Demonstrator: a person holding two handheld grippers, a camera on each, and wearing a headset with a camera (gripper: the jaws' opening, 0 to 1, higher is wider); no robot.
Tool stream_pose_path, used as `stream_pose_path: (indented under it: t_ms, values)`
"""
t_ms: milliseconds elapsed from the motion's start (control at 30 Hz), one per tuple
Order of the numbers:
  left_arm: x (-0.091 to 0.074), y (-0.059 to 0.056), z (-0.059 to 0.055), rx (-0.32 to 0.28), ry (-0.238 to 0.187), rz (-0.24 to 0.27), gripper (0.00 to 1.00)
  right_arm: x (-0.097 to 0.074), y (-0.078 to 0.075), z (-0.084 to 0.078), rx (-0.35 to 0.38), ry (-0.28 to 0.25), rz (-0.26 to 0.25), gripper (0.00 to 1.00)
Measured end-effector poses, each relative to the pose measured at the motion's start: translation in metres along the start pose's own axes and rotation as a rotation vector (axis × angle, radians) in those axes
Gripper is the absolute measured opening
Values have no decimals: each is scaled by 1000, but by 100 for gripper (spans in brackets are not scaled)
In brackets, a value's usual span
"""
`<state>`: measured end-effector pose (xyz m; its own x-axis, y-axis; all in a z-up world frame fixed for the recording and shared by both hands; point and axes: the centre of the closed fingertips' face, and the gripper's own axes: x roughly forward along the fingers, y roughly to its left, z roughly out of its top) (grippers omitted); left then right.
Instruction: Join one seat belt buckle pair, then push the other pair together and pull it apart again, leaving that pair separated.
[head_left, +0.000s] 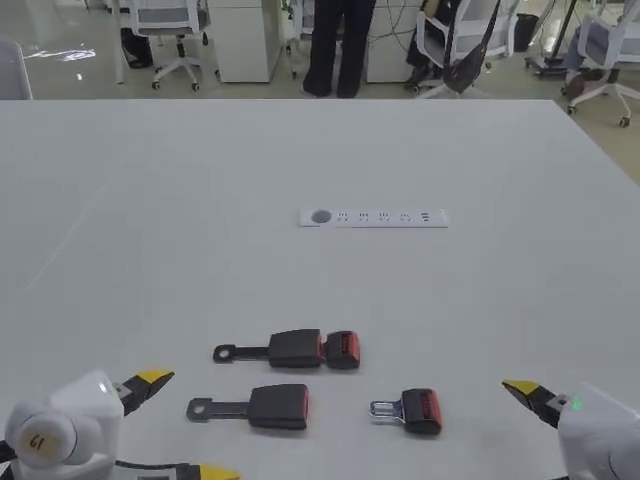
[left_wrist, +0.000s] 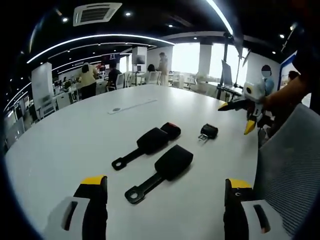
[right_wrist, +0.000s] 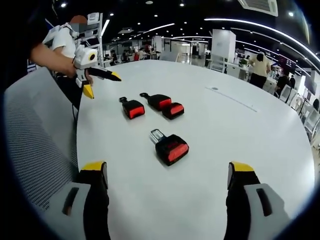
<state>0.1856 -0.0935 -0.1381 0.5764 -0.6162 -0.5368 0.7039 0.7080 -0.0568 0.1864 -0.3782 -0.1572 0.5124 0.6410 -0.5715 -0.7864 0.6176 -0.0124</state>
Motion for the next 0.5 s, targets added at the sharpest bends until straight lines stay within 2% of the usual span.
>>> stream_pose_path:
  t_ms: [500]
  values:
    - [-2,2,-5,-23,-1,15,100,0,-3,10,-2,-23,-11,100]
